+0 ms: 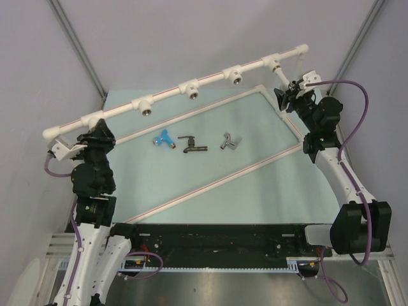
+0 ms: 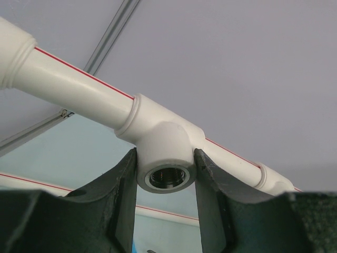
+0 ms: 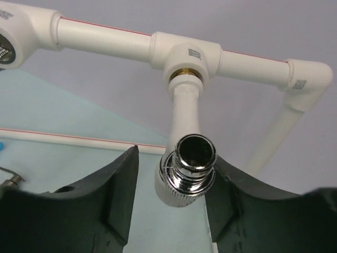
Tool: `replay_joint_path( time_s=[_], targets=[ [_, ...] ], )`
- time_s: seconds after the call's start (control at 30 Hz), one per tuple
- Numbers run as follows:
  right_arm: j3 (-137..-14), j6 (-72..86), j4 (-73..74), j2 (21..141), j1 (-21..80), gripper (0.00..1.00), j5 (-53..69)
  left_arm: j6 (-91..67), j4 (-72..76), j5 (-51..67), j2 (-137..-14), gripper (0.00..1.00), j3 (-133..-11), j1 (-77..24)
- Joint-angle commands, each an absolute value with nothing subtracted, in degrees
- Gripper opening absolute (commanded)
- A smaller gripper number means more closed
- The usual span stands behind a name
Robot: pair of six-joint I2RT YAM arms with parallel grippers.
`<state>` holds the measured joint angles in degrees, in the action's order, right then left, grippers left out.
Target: Install the water faucets
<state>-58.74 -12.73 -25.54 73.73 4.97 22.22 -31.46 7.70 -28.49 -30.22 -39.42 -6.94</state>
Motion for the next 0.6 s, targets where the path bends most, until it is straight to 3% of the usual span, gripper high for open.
replay_joint_path(
  time_s=[0.0, 0.13, 0.23, 0.33, 0.57],
  targets=[
    [-61.52, 3.21, -31.02, 74.35, 4.31, 0.47, 30.40, -29.97, 5.10, -24.52, -30.41, 0.00, -38.32, -7.30],
    [-61.52, 16.76, -36.01, 74.79, 3.26, 0.14, 33.22, -30.06, 5.01, -24.43, -30.15, 0.00, -38.41, -7.29],
    [-61.52, 34.01, -40.58, 75.84, 1.50, 0.00, 33.58, -29.97, 5.01, -24.35, -30.06, 0.00, -38.41, -7.30],
    [-61.44, 53.86, -42.10, 77.68, 0.44, 0.00, 31.99, -30.06, 5.01, -24.43, -29.97, 0.00, -38.32, -7.29],
    [-60.82, 81.89, -51.31, 81.56, -1.14, 0.04, 33.58, -30.15, 5.10, -24.43, -29.79, 0.00, -38.32, -7.29]
  ],
)
